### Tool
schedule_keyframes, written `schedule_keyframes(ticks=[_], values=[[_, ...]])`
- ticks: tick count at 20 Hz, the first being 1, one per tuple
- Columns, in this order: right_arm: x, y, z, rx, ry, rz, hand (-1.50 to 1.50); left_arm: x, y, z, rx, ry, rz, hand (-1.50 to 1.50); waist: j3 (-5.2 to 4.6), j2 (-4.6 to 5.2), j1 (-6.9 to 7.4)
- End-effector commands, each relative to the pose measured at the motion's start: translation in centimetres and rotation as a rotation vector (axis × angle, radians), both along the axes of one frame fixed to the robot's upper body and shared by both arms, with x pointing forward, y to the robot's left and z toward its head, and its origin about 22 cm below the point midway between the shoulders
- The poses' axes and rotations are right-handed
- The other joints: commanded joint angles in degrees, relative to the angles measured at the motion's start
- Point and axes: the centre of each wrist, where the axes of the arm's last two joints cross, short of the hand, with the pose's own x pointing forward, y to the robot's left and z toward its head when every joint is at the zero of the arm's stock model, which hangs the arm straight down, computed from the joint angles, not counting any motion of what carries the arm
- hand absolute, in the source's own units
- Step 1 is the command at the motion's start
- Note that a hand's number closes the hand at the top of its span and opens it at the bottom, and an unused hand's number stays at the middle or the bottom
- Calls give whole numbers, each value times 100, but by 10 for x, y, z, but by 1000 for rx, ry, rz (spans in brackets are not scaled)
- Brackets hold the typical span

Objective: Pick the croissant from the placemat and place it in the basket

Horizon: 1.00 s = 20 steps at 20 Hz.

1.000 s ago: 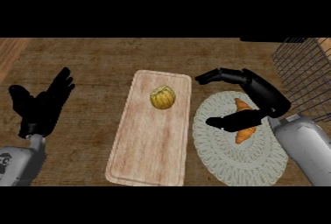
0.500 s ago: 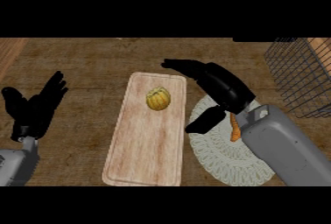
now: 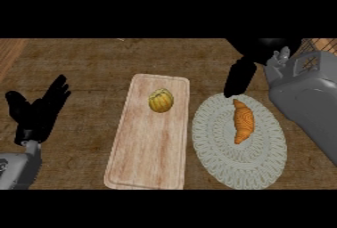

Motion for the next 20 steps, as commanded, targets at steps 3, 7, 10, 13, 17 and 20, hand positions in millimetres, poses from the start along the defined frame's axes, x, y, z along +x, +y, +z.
schedule_keyframes(ticks=[3,7,10,13,17,20], values=[[10,-13,37,-146,226,-36,-150,-3,9,-3,-6,7,-9,0,11,17,-17],[7,-32,49,-155,314,-22,-150,2,-5,5,6,-12,-2,0,19,8,-56],[-1,-50,68,-77,334,20,-150,6,8,4,8,1,16,0,17,3,-103],[-11,-83,53,1,349,8,-150,-16,19,-11,-1,5,19,0,20,6,-78],[-24,-102,42,102,262,14,-150,7,-3,5,-3,-20,17,0,23,39,-46],[-46,-126,30,108,304,30,-150,-6,14,9,10,-15,9,0,24,21,-57]])
